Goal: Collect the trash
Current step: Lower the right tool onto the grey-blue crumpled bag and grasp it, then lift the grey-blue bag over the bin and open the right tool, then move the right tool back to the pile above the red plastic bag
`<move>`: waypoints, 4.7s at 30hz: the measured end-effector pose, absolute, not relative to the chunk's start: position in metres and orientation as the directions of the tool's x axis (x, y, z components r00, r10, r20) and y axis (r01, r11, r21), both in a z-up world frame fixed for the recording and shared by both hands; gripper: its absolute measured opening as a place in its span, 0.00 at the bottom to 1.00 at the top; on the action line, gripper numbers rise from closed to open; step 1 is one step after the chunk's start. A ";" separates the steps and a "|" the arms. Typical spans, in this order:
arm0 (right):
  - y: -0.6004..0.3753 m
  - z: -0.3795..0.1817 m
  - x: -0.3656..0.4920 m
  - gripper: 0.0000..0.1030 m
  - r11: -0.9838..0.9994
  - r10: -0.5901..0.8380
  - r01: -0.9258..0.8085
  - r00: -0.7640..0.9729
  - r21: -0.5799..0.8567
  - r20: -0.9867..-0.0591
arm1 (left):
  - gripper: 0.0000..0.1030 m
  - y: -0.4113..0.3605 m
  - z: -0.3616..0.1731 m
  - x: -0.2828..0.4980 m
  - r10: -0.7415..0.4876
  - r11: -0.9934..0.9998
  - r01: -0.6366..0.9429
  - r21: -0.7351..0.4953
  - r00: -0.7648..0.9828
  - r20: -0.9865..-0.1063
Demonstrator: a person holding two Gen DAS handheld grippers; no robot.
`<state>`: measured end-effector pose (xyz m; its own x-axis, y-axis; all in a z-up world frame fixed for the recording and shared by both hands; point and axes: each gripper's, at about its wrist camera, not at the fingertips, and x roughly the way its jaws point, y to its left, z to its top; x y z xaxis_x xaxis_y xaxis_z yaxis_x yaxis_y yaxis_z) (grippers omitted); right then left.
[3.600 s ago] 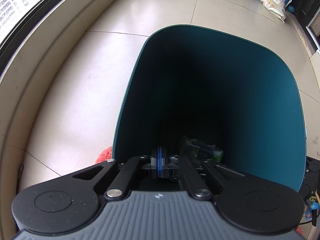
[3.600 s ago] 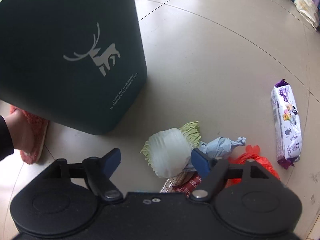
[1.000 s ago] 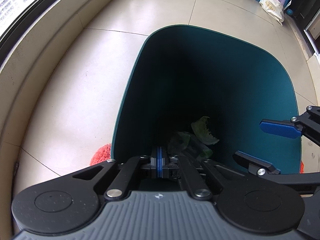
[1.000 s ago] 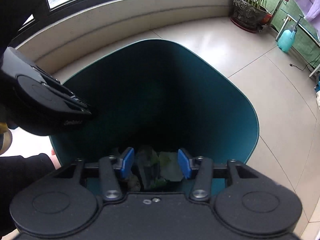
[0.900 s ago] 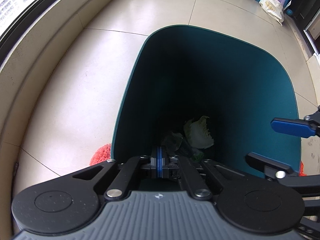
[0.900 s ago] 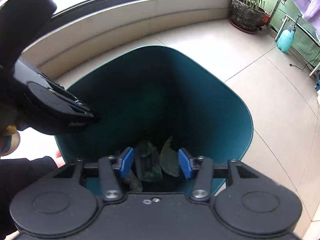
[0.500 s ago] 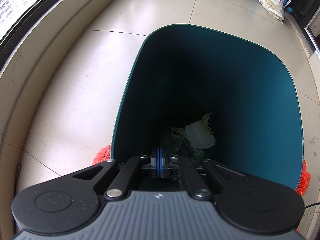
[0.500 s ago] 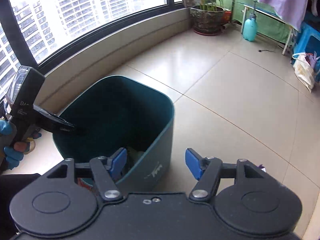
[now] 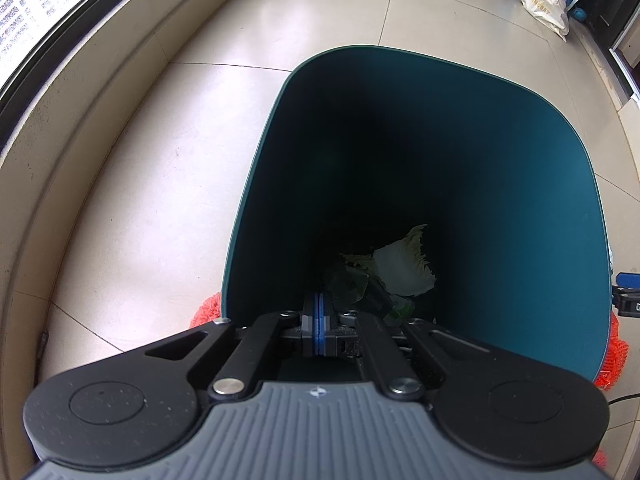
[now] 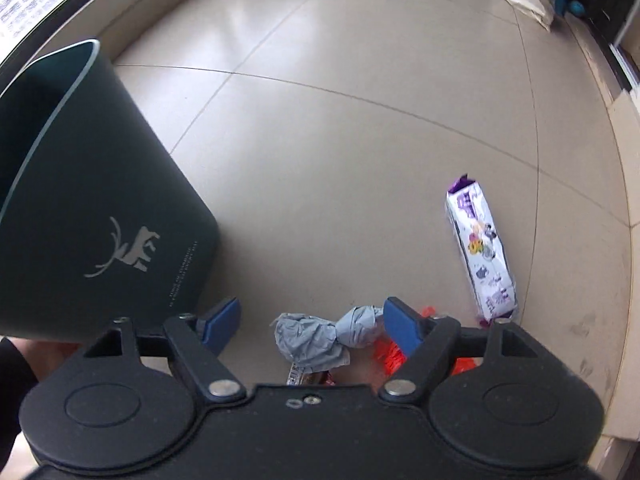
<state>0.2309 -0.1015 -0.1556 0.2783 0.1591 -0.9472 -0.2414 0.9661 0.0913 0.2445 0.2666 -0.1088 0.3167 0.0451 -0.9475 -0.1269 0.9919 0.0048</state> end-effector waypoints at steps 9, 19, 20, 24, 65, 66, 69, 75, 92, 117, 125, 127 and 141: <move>-0.129 -0.242 0.251 0.73 0.974 0.177 0.114 0.164 0.197 -0.970 | 0.00 0.265 -0.109 0.244 0.044 0.993 -0.115 0.008 0.316 -0.948; -0.147 -0.307 0.259 0.66 0.923 0.144 0.348 0.076 0.162 -0.987 | 0.00 0.263 -0.112 0.244 0.044 0.994 -0.104 0.011 0.317 -0.948; -0.148 -0.310 0.259 0.62 0.920 0.138 0.359 0.073 0.155 -0.988 | 0.00 0.262 -0.112 0.244 0.047 0.995 -0.104 0.014 0.316 -0.948; -0.154 -0.323 0.260 0.48 0.897 0.138 0.417 0.051 0.147 -0.989 | 0.00 0.260 -0.112 0.244 0.059 0.995 -0.101 0.028 0.316 -0.947; 0.088 -0.008 0.227 0.33 0.803 0.400 -0.582 0.371 0.126 -0.838 | 0.00 0.273 -0.107 0.243 0.020 0.990 -0.139 -0.026 0.322 -0.947; 0.095 -0.018 0.230 0.33 0.796 0.391 -0.593 0.348 0.123 -0.852 | 0.00 0.273 -0.107 0.242 0.017 0.990 -0.139 -0.030 0.323 -0.946; 0.108 -0.052 0.242 0.33 0.794 0.355 -0.596 0.295 0.119 -0.887 | 0.00 0.274 -0.107 0.242 0.011 0.990 -0.136 -0.035 0.325 -0.946; 0.130 -0.095 0.247 0.34 0.789 0.282 -0.611 0.256 0.071 -0.925 | 0.00 0.275 -0.105 0.241 0.004 0.991 -0.131 -0.041 0.327 -0.945; 0.114 -0.076 0.236 0.47 0.759 0.328 -0.644 0.251 0.096 -0.911 | 0.00 0.273 -0.105 0.242 0.009 0.991 -0.131 -0.036 0.327 -0.945; -0.049 -0.103 0.181 0.69 0.885 0.279 -0.451 0.307 0.119 -0.910 | 0.00 0.268 -0.105 0.243 0.038 0.990 -0.142 -0.008 0.318 -0.947; -0.069 -0.193 0.188 0.70 0.940 0.236 -0.290 0.163 0.183 -0.958 | 0.00 0.268 -0.106 0.242 0.037 0.990 -0.140 -0.009 0.319 -0.947; -0.074 -0.204 0.193 0.70 0.950 0.223 -0.257 0.172 0.175 -0.959 | 0.00 0.268 -0.106 0.242 0.037 0.990 -0.138 -0.008 0.320 -0.947; -0.105 -0.294 0.223 0.68 0.994 0.108 -0.031 0.073 0.105 -0.992 | 0.00 0.267 -0.108 0.242 0.041 0.992 -0.125 0.001 0.317 -0.947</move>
